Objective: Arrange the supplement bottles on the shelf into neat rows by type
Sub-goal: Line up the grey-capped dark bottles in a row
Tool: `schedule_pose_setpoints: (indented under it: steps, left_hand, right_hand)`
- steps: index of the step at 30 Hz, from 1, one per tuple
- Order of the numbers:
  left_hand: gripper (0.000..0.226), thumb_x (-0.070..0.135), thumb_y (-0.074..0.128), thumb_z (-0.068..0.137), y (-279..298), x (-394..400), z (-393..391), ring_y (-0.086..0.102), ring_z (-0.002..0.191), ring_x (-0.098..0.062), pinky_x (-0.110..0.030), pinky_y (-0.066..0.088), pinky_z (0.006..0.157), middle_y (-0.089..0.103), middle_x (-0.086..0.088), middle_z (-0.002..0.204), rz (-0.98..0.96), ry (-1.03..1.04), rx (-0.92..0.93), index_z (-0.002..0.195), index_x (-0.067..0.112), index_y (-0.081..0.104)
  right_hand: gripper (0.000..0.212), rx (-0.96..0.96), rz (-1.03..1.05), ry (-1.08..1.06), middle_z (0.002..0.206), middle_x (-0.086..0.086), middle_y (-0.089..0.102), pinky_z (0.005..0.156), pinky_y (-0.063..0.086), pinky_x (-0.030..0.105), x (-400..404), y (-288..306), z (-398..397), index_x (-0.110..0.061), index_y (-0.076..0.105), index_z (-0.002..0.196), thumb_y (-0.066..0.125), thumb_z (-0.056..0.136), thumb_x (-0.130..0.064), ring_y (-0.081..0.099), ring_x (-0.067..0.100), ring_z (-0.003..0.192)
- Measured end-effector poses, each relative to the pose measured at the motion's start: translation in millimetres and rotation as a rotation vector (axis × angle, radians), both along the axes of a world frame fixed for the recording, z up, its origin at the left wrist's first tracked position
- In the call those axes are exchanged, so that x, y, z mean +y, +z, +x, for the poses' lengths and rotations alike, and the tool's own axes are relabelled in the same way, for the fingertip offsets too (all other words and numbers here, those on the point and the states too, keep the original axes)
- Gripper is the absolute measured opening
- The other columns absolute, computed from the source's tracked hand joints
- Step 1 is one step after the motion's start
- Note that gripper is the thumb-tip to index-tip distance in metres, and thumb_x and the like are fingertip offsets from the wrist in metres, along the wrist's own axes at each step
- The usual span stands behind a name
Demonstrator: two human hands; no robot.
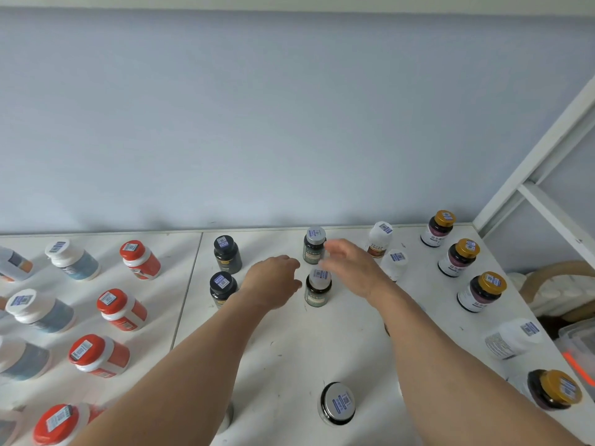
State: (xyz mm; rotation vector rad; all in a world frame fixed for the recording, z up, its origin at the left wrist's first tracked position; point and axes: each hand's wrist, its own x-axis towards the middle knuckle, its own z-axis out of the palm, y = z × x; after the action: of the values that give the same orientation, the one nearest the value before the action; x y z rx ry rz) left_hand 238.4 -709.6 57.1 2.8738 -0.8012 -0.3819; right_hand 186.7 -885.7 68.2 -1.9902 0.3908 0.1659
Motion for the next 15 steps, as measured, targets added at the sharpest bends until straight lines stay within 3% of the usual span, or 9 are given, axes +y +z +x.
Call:
schedule_pose_setpoints:
  steps: [3,8,12,15]
  left_hand:
    - [0.038,0.035,0.049,0.096,5.3,-5.8,10.2,0.053,0.118,-0.024,-0.037,0.046,0.088,0.052,0.001,0.134,-0.002,0.068,-0.028,0.13,0.019,0.052]
    - [0.036,0.034,0.049,0.095,2.0,-15.3,29.2,0.054,0.116,-0.025,-0.041,0.048,0.09,0.053,0.0,0.131,-0.024,0.119,-0.034,0.126,0.016,0.053]
    - [0.043,0.037,0.051,0.095,-6.3,-20.6,35.2,0.052,0.119,-0.024,-0.04,0.047,0.093,0.051,0.001,0.135,-0.055,0.15,0.039,0.134,0.018,0.048]
    - [0.059,0.04,0.058,0.092,-7.3,-21.2,39.5,0.048,0.127,-0.019,-0.034,0.043,0.099,0.049,0.002,0.141,-0.219,0.238,0.166,0.144,0.021,0.039]
  right_hand:
    - [0.051,-0.101,-0.121,-0.063,0.138,-0.005,0.054,0.102,0.038,0.027,-7.5,6.5,26.1,-0.023,0.053,0.134,0.066,0.086,-0.034,0.05,0.009,0.127]
    - [0.072,0.006,-0.282,0.105,0.147,-0.002,0.044,0.099,0.035,0.028,-14.0,-5.7,64.6,-0.024,0.038,0.146,0.07,0.084,-0.039,0.044,0.016,0.133]
    - [0.045,0.0,-0.261,0.145,0.108,-0.005,0.061,0.076,0.037,0.026,-11.5,-17.3,71.2,-0.022,0.055,0.127,0.071,0.085,-0.029,0.057,0.018,0.103]
    - [0.028,-0.035,-0.238,0.125,0.096,-0.006,0.065,0.067,0.042,0.026,-13.6,-16.0,73.2,-0.024,0.06,0.109,0.07,0.084,-0.03,0.06,0.017,0.09]
